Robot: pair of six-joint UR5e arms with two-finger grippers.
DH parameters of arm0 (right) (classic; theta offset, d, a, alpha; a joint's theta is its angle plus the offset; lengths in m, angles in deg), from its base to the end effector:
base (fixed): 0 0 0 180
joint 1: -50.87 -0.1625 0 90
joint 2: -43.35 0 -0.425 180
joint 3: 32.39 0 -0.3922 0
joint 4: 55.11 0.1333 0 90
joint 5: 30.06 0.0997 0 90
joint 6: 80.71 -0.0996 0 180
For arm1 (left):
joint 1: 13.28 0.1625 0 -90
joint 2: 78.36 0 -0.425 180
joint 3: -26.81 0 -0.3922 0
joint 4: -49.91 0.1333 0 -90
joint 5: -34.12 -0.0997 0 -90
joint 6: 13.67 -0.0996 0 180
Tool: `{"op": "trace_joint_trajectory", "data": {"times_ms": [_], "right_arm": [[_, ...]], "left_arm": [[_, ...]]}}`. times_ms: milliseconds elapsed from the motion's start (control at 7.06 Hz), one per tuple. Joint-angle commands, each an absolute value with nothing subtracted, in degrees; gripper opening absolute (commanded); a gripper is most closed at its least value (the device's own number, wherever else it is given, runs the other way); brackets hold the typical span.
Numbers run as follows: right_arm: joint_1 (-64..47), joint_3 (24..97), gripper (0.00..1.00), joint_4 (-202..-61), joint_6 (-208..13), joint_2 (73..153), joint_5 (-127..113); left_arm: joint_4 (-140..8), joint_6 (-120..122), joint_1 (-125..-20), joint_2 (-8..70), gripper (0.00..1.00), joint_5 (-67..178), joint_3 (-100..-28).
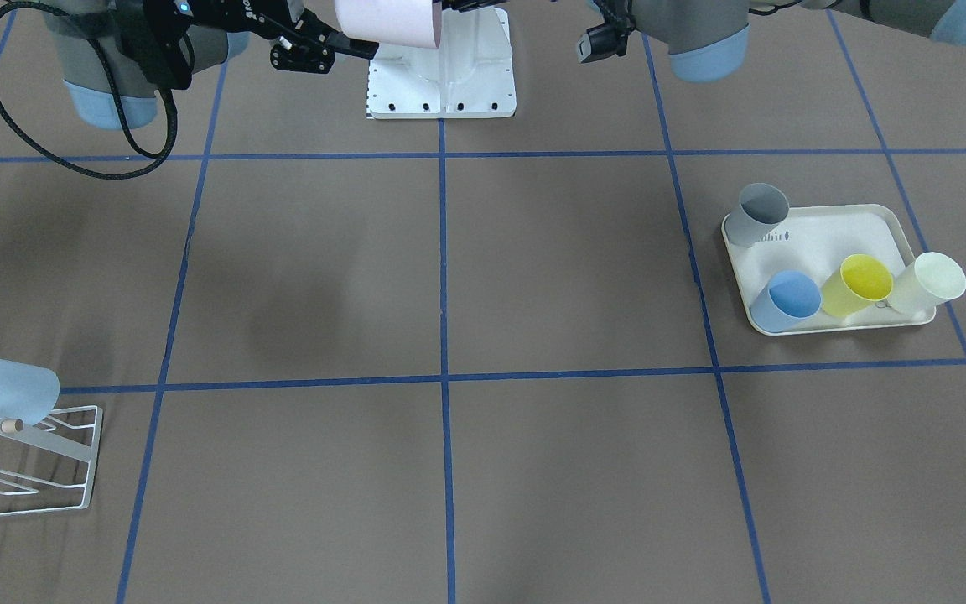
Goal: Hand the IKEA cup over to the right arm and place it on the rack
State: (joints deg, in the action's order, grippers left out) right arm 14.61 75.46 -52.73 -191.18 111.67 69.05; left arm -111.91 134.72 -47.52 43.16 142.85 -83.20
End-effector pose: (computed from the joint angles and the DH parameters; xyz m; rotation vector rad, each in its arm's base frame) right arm -0.3063 -0.3704 0.1679 0.2361 -2.3011 0.3280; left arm 0.3482 -0.3596 0.0826 -0.6426 2.0817 -0.5987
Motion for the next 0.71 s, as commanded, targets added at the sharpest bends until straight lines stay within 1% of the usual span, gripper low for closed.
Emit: {"op": "trace_joint_trajectory", "data": {"times_ms": [0,567], "right_arm": [[14.57,75.54,0.25,-52.74,-191.37,111.65,68.99],[14.31,75.54,0.21,-52.74,-191.45,111.91,68.38]], "left_arm": [[-111.72,134.86,-47.55,43.11,0.79,142.84,-83.23],[-111.37,133.55,-49.48,41.27,0.81,142.75,-83.41]]}}
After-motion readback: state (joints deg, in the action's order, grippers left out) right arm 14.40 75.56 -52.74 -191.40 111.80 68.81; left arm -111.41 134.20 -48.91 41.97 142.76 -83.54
